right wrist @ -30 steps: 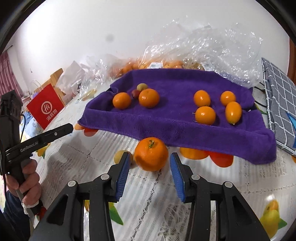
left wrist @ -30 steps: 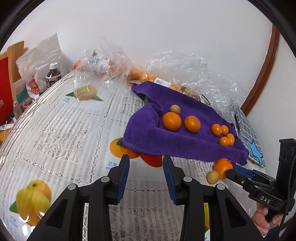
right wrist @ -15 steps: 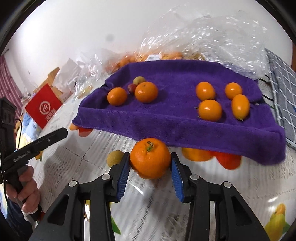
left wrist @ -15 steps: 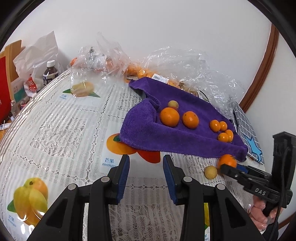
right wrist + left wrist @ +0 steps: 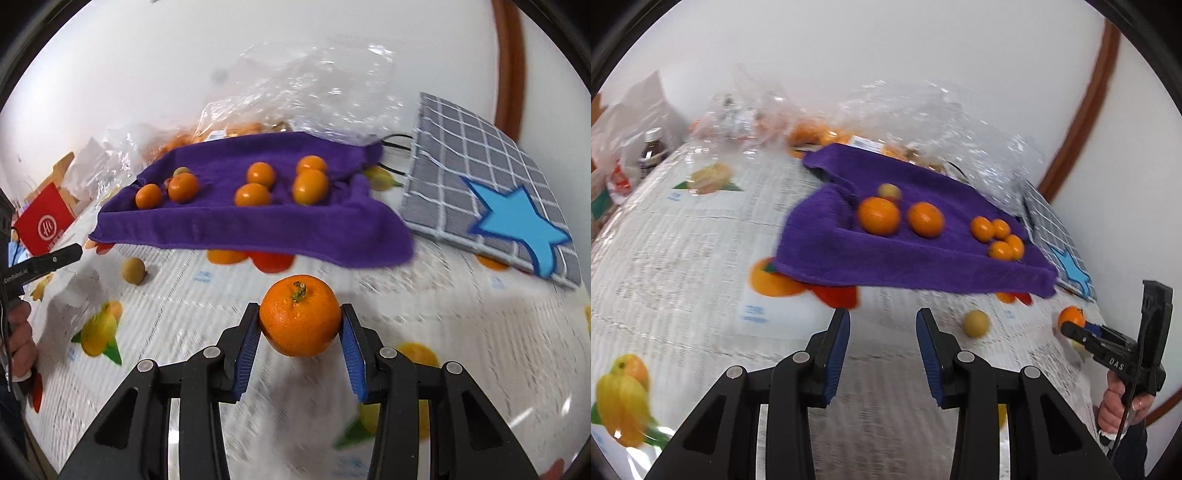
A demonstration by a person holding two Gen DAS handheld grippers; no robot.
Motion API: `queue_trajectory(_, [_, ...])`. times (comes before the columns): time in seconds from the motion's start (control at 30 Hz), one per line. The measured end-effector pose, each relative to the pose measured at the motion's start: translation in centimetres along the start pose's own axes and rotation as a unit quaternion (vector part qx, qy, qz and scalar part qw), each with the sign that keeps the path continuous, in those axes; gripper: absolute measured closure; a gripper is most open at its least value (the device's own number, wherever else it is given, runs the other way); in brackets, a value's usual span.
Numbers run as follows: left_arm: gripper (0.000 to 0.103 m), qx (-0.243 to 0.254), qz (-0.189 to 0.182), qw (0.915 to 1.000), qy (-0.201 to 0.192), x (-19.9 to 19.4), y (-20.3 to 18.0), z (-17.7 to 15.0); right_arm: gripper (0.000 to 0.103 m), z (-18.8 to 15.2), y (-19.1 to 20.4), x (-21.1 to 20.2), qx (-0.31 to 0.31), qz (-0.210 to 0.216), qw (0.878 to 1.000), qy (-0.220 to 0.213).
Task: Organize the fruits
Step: 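Grasp another brown round fruit with the left tool while the right tool grasps a leafy tangerine, then carry the brown fruit and the tangerine over the towel with both tools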
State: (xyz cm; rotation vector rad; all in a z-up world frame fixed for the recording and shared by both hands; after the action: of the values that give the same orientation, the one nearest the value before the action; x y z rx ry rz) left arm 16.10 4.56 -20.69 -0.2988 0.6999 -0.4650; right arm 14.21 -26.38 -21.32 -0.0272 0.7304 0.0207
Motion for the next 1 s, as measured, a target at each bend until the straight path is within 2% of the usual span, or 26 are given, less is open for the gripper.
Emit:
queue_trajectory(0.1, [0.068, 0.01, -0.022, 0.9994, 0.026, 1.6, -2.4, -0.5, 0.06, -0.3, -1.1, -0.7, 0.011, 0.007, 1.0, -0.008])
queue_trajectory(0.17, [0.068, 0.022, -0.031, 0.9988, 0.031, 2.4, -4.1, -0.6, 0.06, -0.3, -1.6, -0.6, 0.023, 0.017, 1.0, -0.006])
queue_trajectory(0.37, [0.068, 0.046, -0.014, 0.9974, 0.054, 5.1, -7.4, -0.4, 0.06, -0.4, -2.0, -0.5, 0.04, 0.039, 0.998, -0.002])
queue_trajectory(0.4, [0.068, 0.052, -0.001, 0.9967, 0.062, 5.7, -7.6, -0.5, 0.06, -0.4, -2.0, -0.5, 0.042, 0.041, 0.998, -0.002])
queue_trajectory(0.47, [0.069, 0.057, 0.022, 0.9955, 0.073, 6.6, -7.6, -0.9, 0.06, -0.4, -2.1, -0.5, 0.047, 0.042, 0.998, -0.002])
queue_trajectory(0.5, [0.077, 0.054, 0.028, 0.9952, 0.077, 6.9, -7.5, -1.0, 0.06, -0.4, -2.1, -0.5, 0.048, 0.042, 0.998, -0.002])
queue_trajectory(0.53, [0.08, 0.048, 0.035, 0.9962, 0.064, 6.5, -7.3, -0.7, 0.06, -0.5, -2.1, -0.5, 0.049, 0.042, 0.998, -0.002])
queue_trajectory(0.63, [0.08, 0.016, 0.045, 0.9986, 0.023, 5.0, -5.7, 0.3, 0.06, -0.5, -2.0, -0.5, 0.048, 0.044, 0.998, 0.0])
queue_trajectory(0.8, [0.08, 0.0, 0.102, 0.9945, 0.024, 3.5, -2.1, 0.7, 0.06, -0.5, -1.9, -0.4, 0.046, 0.041, 0.998, 0.002])
queue_trajectory(0.87, [0.08, -0.022, 0.091, 0.9952, 0.03, 3.2, -1.2, 0.5, 0.06, -0.5, -1.8, -0.4, 0.043, 0.042, 0.998, 0.004])
queue_trajectory(1.0, [0.08, -0.012, 0.089, 0.9953, 0.037, 3.5, -1.2, 0.7, 0.06, -0.6, -1.6, -0.1, 0.038, 0.046, 0.998, 0.011])
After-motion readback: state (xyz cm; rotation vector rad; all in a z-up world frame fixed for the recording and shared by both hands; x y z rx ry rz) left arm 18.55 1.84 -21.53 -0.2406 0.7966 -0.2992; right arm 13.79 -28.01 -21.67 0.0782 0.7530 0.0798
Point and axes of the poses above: each gripper's, at about its wrist camera, not at the fingertips, and x roughly the way its jaws point, y to its left, z to its top, the point moved 5 cm from there along x, roughly the way its jaws point, and after that the axes turned 8 degrees about -z, right-handed, at the moved point
